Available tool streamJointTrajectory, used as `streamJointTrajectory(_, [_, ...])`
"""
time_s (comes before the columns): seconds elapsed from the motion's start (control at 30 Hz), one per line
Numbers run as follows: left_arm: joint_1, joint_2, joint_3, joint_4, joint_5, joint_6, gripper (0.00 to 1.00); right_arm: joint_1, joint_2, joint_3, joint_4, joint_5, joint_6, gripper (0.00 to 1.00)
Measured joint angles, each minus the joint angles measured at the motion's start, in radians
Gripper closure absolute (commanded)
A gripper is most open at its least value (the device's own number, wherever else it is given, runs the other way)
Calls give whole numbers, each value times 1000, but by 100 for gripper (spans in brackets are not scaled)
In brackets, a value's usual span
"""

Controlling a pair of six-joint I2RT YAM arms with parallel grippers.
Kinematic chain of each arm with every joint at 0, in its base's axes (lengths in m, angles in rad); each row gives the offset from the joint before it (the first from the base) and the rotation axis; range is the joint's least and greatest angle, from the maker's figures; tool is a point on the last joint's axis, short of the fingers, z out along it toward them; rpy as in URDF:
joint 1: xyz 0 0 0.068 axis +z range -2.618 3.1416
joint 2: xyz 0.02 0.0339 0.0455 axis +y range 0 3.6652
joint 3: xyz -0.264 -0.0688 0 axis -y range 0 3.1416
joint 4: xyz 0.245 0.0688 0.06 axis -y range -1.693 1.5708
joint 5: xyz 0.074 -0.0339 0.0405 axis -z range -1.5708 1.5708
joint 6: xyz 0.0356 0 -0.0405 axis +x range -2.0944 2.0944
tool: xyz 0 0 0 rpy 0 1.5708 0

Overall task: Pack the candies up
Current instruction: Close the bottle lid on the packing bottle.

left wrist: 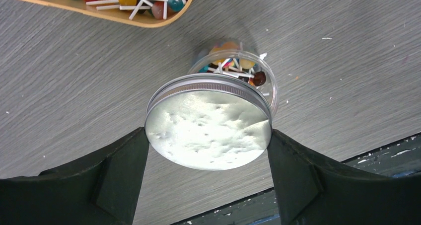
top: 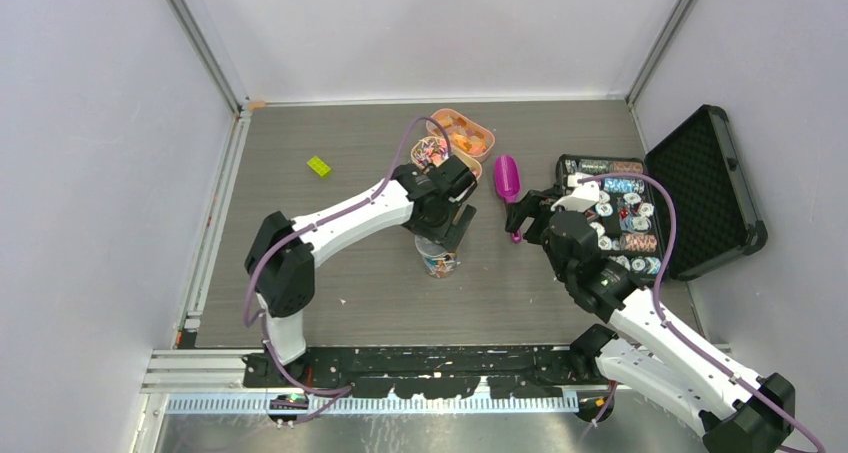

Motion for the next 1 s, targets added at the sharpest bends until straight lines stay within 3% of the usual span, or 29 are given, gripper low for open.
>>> streamJointTrajectory(0.37, [-13, 106, 40, -3, 6, 0, 27, 0, 0, -1, 8, -1, -14, 17])
streamJointTrajectory(0.57, [-16, 118, 65, -4, 12, 0, 19, 0, 0, -13, 20, -2, -19, 17])
streamJointTrajectory(1.0, [-17, 129, 76, -30, 25, -5, 18, 0, -2, -16, 23, -9, -23, 17])
